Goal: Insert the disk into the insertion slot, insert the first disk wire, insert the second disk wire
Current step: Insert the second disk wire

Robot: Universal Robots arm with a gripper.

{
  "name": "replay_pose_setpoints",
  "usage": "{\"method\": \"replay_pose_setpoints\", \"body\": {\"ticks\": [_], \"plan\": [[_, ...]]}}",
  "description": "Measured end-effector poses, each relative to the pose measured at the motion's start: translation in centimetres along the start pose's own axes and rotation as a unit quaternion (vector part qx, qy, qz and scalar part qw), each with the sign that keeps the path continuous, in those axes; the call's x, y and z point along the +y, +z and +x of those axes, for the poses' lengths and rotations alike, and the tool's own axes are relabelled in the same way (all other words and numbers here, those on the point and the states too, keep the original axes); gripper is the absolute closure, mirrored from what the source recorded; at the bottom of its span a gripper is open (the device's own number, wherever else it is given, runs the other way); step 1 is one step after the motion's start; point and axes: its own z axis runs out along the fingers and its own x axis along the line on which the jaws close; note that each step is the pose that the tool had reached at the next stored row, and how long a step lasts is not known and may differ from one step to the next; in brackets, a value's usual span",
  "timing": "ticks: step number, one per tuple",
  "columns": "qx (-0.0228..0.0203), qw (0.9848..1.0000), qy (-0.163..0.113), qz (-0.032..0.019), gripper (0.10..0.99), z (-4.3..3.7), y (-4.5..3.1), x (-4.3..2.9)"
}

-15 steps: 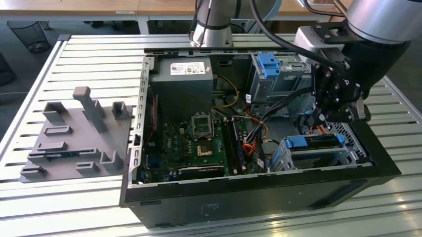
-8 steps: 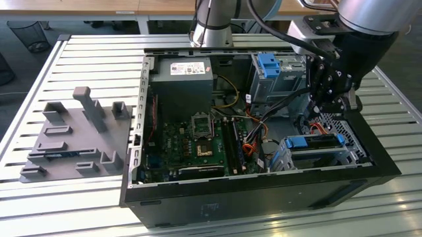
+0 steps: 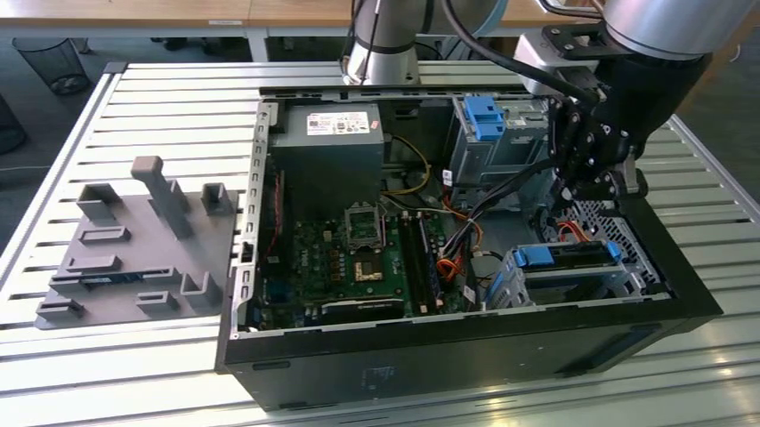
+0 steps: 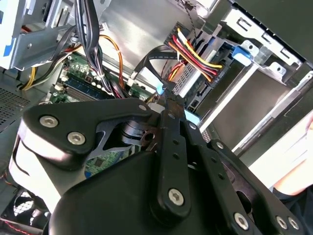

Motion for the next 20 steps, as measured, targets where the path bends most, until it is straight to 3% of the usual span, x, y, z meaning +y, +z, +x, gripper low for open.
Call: {"method": "replay_pose_setpoints", "body": {"ticks": [2,3,10,11,16,18,20], "plan": [[0.0000,1.0000,0.000,0.0000,0.973,-0.12,0.01,0.00],[0.0000,1.0000,0.000,0.0000,0.914,-0.18,0.01,0.00],[0.0000,1.0000,0.000,-0.0003,0.898,-0.50,0.13,0.00],[-0.0001,1.0000,0.000,-0.0002,0.839,-0.52,0.15,0.00],[0.0004,1.0000,0.000,-0.0005,0.839,-0.63,0.63,0.02],[0.0026,1.0000,0.000,-0.0005,0.839,-0.63,0.81,0.03],[0.0089,1.0000,0.000,-0.0006,0.839,-0.63,0.96,0.03]]}}
